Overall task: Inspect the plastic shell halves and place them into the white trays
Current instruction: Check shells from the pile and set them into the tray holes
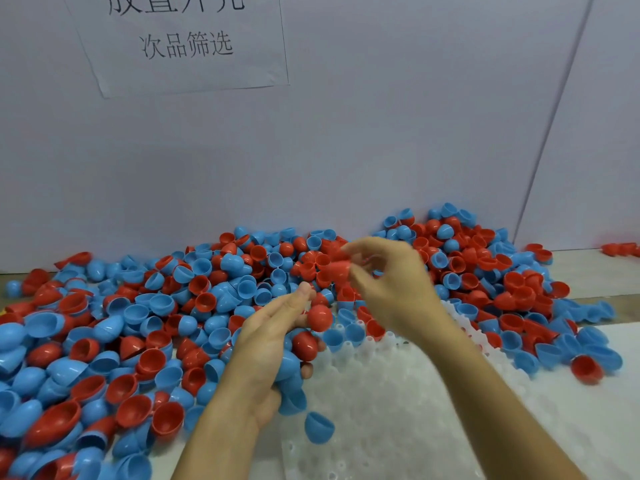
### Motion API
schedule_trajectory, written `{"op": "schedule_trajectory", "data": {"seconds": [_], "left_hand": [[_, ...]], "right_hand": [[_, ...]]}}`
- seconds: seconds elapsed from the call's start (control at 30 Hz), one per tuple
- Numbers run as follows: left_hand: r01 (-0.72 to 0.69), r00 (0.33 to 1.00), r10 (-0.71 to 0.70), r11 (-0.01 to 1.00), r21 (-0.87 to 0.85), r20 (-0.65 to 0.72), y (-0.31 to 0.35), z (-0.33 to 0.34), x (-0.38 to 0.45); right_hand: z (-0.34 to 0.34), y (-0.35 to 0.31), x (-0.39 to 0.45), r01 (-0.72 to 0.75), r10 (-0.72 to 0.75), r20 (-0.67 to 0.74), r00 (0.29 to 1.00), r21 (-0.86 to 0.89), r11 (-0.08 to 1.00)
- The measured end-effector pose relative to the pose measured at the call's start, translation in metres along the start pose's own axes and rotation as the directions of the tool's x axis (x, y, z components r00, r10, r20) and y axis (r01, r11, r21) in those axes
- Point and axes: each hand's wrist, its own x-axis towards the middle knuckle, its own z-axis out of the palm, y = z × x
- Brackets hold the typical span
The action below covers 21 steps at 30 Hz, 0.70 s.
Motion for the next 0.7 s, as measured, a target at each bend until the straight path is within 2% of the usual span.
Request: {"op": "schedule_trajectory", "data": {"seconds": [0.07, 0.13, 0.23, 0.3, 0.4, 0.47, 0.7], "left_hand": [[-0.007, 0.999, 0.006, 1.0, -0.019, -0.048, 0.002, -0.004, 0.001], [-0.011, 0.996, 0.008, 0.999, -0.036, -0.086, 0.003, -0.008, 0.002], [-0.008, 0.995, 0.004, 0.999, -0.048, -0.098, 0.004, -0.009, 0.004], [-0.007, 0.995, 0.002, 0.999, -0.05, -0.099, 0.003, -0.009, 0.004], [-0.008, 0.995, 0.003, 0.998, -0.056, -0.099, 0.002, -0.01, 0.005], [-0.01, 0.995, 0.003, 0.997, -0.073, -0.097, 0.002, -0.011, 0.005], [-0.016, 0.995, 0.002, 0.989, -0.148, -0.099, 0.004, -0.013, 0.003]], "right_hand": [[-0.03, 0.016, 0.012, -0.057, 0.062, 0.024, 0.998, -0.164, 0.985], [-0.063, 0.038, 0.021, -0.104, 0.138, 0.063, 0.988, -0.379, 0.92], [-0.1, 0.073, 0.027, -0.12, 0.243, 0.096, 0.965, -0.663, 0.739], [-0.109, 0.091, 0.027, -0.116, 0.326, 0.131, 0.936, -0.76, 0.639], [-0.101, 0.11, 0.024, -0.068, 0.436, 0.219, 0.873, -0.831, 0.553], [-0.088, 0.119, 0.02, -0.05, 0.482, 0.255, 0.838, -0.844, 0.534], [-0.085, 0.126, 0.02, -0.103, 0.498, 0.231, 0.836, -0.826, 0.555]]}}
